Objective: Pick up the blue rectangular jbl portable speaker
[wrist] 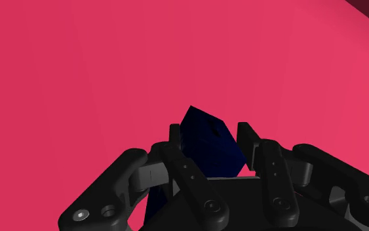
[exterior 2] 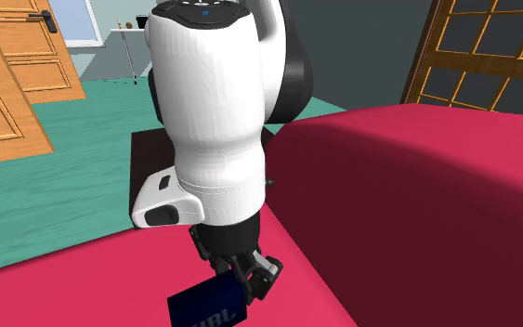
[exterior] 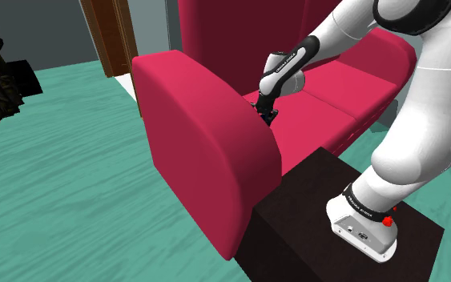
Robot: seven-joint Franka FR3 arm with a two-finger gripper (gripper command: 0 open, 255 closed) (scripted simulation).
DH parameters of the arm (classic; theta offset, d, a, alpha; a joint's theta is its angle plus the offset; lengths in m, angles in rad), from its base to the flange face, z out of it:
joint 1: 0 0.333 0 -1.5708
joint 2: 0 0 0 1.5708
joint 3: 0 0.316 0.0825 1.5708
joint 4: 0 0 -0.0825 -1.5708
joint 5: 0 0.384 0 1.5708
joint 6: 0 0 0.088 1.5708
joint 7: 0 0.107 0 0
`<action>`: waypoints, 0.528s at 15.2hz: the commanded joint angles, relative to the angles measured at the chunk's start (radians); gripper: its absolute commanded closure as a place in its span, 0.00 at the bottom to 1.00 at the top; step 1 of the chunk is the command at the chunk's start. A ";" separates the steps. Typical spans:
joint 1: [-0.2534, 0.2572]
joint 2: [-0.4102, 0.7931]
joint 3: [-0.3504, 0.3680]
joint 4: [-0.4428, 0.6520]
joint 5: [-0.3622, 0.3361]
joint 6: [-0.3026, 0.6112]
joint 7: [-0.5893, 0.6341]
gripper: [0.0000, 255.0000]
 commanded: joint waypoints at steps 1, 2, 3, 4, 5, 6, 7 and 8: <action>0.000 0.000 0.000 -0.001 0.000 -0.001 0.000 1.00; 0.000 0.000 0.000 0.000 0.000 -0.001 0.000 1.00; 0.000 0.001 0.000 -0.002 0.000 0.001 0.000 1.00; -0.001 -0.012 0.001 -0.004 0.001 -0.010 -0.001 1.00; -0.002 -0.025 0.002 -0.005 0.003 -0.021 -0.002 1.00; -0.002 -0.038 0.003 -0.006 0.004 -0.033 -0.003 1.00; -0.003 -0.050 0.004 -0.007 0.006 -0.045 -0.004 1.00; -0.004 -0.062 0.005 -0.007 0.007 -0.056 -0.005 1.00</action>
